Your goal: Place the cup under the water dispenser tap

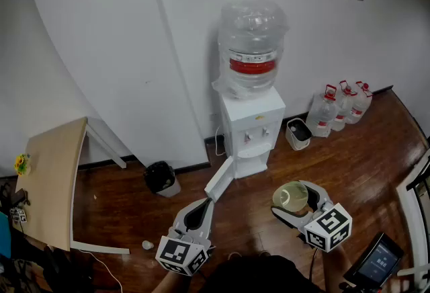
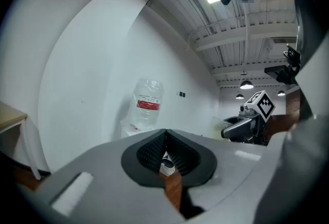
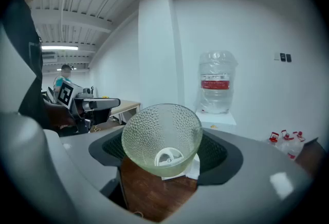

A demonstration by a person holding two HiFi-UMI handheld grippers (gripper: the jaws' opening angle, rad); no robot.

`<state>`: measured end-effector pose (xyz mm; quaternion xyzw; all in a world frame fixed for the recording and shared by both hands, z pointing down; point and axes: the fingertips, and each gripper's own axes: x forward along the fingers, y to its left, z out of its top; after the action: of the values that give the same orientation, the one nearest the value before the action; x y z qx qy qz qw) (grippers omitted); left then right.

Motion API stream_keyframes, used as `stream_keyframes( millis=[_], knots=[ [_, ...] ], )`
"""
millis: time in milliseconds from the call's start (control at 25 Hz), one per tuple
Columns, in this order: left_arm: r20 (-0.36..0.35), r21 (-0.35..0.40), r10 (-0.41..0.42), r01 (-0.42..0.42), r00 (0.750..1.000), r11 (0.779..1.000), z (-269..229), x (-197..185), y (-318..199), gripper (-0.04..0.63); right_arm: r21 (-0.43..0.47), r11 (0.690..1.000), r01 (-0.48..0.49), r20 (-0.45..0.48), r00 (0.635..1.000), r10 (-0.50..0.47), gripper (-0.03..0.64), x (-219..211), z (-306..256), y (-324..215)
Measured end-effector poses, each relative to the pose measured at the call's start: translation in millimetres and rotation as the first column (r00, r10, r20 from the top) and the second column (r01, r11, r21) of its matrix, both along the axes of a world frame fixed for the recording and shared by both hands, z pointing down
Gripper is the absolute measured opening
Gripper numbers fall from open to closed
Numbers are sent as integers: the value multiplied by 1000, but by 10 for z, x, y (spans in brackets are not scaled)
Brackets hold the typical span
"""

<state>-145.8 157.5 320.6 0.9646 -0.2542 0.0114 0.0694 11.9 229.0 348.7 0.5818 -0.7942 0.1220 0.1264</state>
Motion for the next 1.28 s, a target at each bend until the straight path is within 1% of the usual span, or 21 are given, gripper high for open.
stream_keyframes(
  millis=[240, 400, 520, 680, 760, 840, 960, 1160, 1280],
  knots=[
    [9, 9, 63, -63, 998, 998, 138, -147, -297, 3, -35, 999, -15, -9, 1000, 14, 400, -135, 262, -395],
    [36, -2, 77, -76, 996, 997, 206, -79, -489, 3, -64, 998, -22, -16, 1000, 21, 400, -20, 523, -680],
    [55, -11, 89, -89, 994, 996, 316, 39, -658, 3, -81, 996, -21, -19, 1000, 20, 400, 157, 784, -950],
    [101, -10, 149, -148, 984, 989, 556, 334, -905, 3, -83, 996, -21, -5, 1000, 20, 400, 423, 1154, -1392],
    [100, 1, 162, -163, 982, 987, 607, 525, -1057, 2, -81, 997, -12, -10, 1000, 11, 400, 561, 1321, -1611],
    [103, -11, 174, -174, 979, 985, 708, 731, -1247, 2, -76, 997, -2, -13, 1000, 1, 400, 722, 1468, -1841],
    [108, -57, 183, -178, 977, 982, 921, 1086, -1583, 2, -85, 996, 4, -14, 1000, -5, 400, 1025, 1681, -2190],
    [201, -147, 184, -156, 962, 977, 1332, 1639, -2001, 2, -133, 989, 58, 8, 998, -57, 400, 1469, 1876, -2657],
    [252, -223, 165, -109, 954, 969, 1691, 1842, -2243, 2, -149, 985, 89, 23, 996, -87, 399, 1628, 2017, -2867]
  ],
)
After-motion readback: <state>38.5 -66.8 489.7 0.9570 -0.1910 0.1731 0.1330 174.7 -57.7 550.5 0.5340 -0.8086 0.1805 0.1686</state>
